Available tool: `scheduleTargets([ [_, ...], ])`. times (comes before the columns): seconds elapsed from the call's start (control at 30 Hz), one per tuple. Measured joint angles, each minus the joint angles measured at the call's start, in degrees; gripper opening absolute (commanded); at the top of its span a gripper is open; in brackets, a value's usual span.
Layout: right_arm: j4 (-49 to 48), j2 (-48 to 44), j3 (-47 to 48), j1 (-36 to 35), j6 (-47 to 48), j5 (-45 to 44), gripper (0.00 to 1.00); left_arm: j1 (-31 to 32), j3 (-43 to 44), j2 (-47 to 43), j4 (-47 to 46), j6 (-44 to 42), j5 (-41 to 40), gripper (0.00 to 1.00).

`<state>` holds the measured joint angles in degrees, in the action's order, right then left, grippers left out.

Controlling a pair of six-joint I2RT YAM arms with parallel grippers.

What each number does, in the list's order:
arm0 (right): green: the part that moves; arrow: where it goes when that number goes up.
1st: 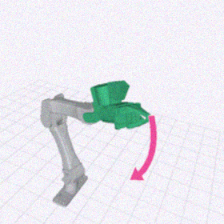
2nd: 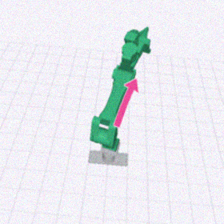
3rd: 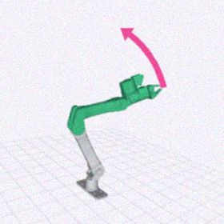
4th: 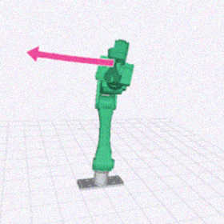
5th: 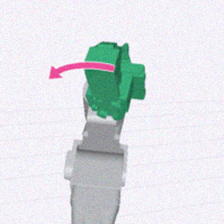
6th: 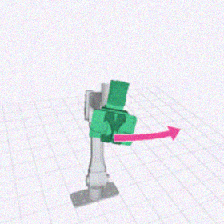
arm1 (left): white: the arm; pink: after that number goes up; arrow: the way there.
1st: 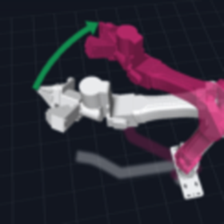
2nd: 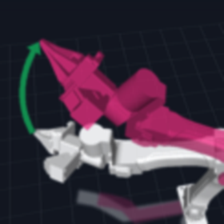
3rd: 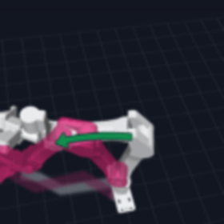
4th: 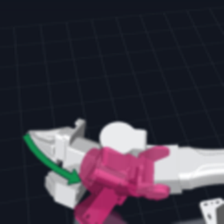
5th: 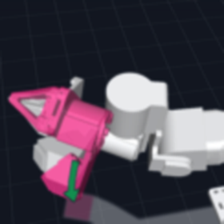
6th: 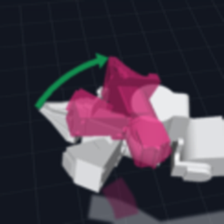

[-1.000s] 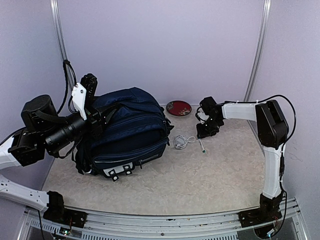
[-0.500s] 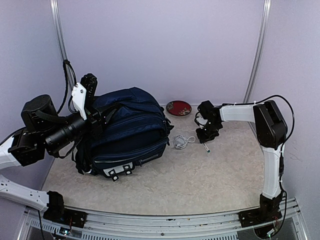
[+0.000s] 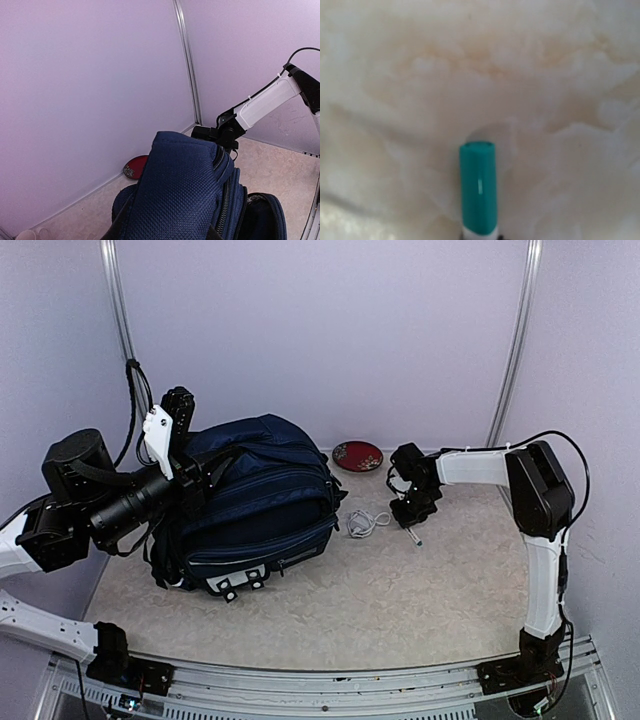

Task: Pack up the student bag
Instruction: Pick up the pen from the center of the board.

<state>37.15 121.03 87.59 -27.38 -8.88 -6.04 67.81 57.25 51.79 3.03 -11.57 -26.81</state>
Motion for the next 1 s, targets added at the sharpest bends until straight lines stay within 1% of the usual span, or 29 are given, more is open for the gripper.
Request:
scheduleTargets([
  [0.3, 1.5, -3.9, -2.1, 0.0, 0.3, 0.0, 0.01, 0.0, 0.0, 0.0, 0.0, 0.0, 0.0, 0.0],
  [0.6, 1.5, -11.5, -2.3, -0.3, 1.2, 1.0, 0.02, 0.0, 0.0, 0.0, 0.0, 0.0, 0.0, 0.0],
  [0.8, -0.6, -21.7, -2.4, -3.2, 3.7, 6.0, 0.01, -0.7, 0.0, 0.2, -0.1, 0.0, 0.1, 0.0],
  [1.0, -5.6, -32.5, -2.1, -9.8, 6.5, 13.0, 0.01, -2.6, 0.4, 1.1, -0.8, 0.0, 1.0, 0.0],
])
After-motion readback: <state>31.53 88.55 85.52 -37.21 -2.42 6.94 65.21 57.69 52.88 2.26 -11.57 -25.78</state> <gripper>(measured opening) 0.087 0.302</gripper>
